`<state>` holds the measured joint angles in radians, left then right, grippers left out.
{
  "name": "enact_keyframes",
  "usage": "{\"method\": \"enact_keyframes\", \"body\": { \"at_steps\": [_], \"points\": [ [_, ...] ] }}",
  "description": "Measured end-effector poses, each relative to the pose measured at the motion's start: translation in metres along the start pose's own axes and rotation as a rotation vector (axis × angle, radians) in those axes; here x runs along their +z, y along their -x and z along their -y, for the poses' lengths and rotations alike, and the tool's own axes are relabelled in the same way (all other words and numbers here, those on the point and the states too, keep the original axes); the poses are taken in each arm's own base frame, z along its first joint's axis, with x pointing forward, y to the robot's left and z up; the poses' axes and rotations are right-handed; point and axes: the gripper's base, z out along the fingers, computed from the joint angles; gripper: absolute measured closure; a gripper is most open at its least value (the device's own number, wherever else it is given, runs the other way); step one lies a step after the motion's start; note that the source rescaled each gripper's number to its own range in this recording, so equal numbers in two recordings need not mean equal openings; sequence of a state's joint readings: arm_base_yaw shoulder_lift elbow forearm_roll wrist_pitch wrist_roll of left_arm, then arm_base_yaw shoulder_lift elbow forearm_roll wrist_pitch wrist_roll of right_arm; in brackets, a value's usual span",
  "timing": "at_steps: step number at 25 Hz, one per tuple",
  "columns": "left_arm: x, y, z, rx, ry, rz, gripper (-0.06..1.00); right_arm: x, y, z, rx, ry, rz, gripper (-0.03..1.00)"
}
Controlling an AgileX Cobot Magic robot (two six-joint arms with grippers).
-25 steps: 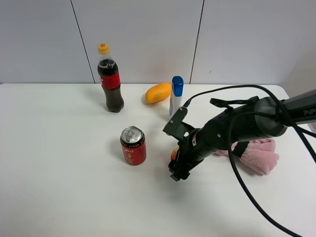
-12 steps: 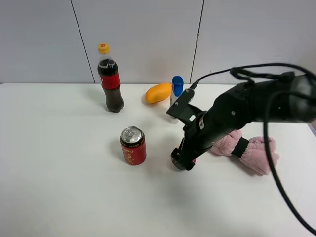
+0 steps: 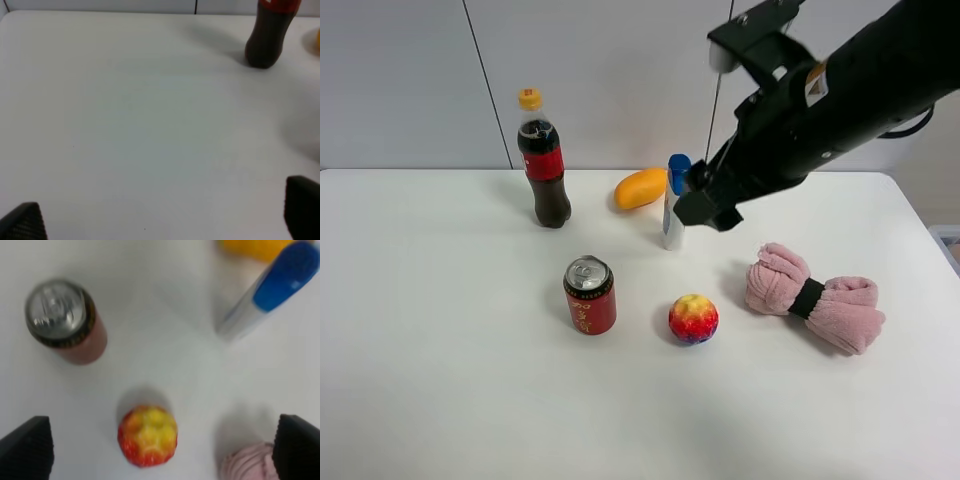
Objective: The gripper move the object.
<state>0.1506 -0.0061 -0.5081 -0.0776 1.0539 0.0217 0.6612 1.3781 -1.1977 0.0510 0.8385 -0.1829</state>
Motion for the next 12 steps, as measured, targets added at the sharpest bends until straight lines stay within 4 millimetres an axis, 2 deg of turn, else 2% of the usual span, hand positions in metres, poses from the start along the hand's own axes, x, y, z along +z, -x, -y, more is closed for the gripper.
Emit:
{"method": "enact_keyframes", "body": {
  "at_steps": [4, 6, 8, 12],
  "points": [
    [0.000, 0.000, 0.000, 0.000, 0.000, 0.000, -0.06, -0.030, 0.011, 0.009, 0.007, -0.081, 0.064, 0.31],
    [0.000, 0.000, 0.000, 0.000, 0.000, 0.000, -0.06, -0.047, 0.013, 0.018, -0.022, -0.174, 0.061, 0.24],
    [0.000, 0.000, 0.000, 0.000, 0.000, 0.000, -0.06, -0.067, 0.012, 0.030, -0.023, -0.259, 0.038, 0.17],
    [0.000, 0.000, 0.000, 0.000, 0.000, 0.000, -0.06, -0.106, -0.002, 0.065, 0.063, -0.412, -0.018, 0.14]
  ]
}}
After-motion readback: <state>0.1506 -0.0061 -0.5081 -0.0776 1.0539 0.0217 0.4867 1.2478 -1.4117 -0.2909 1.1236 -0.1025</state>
